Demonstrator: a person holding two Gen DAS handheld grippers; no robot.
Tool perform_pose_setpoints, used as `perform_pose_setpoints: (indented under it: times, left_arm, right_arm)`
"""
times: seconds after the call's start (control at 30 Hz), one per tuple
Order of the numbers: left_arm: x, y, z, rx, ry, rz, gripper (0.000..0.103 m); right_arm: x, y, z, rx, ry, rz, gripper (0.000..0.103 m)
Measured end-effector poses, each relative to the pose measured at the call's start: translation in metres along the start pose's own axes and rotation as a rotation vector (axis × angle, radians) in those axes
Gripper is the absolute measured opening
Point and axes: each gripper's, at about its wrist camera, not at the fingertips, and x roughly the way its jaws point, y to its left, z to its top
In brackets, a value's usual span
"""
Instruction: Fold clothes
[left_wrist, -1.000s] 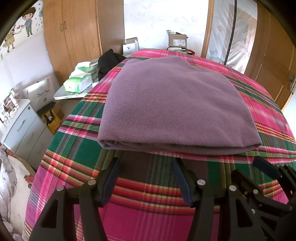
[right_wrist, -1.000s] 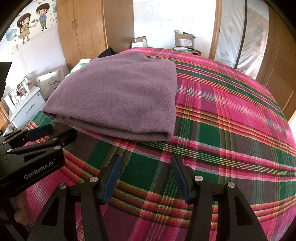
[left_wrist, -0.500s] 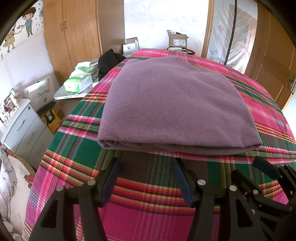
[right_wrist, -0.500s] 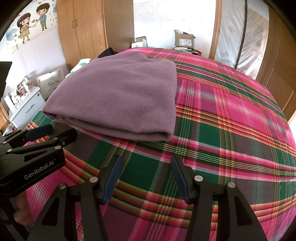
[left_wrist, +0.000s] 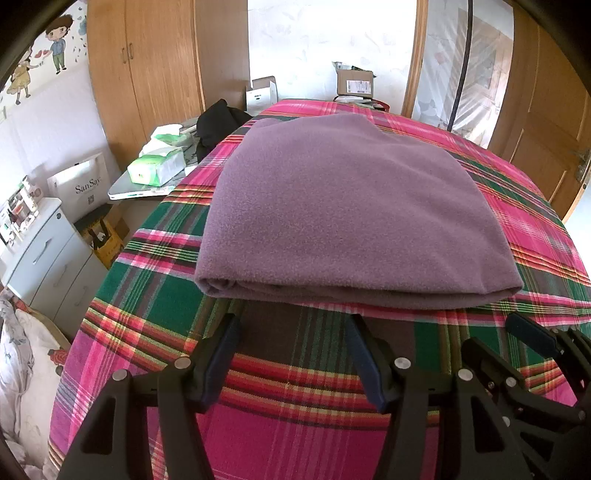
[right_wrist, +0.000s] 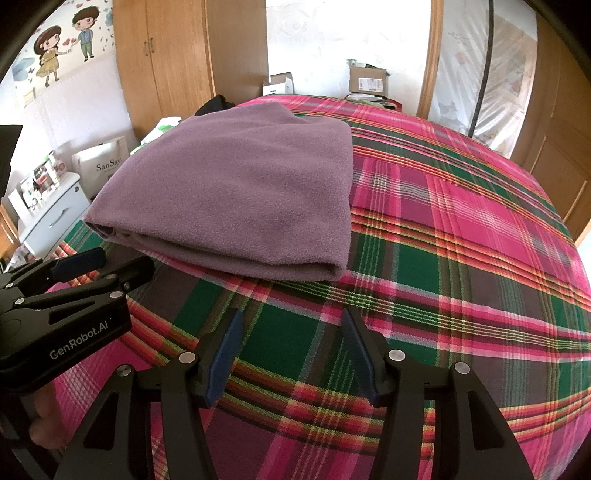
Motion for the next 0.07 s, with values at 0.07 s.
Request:
perform_pose_setpoints:
  times: [0.07]
  left_arm:
    - [-0.0005, 0.0, -0.0002, -0.001, 0.001, 0.0, 0.06]
  right_arm:
    - [0.0, -0.0001, 0.0, 0.0, 0.0, 0.0, 0.058]
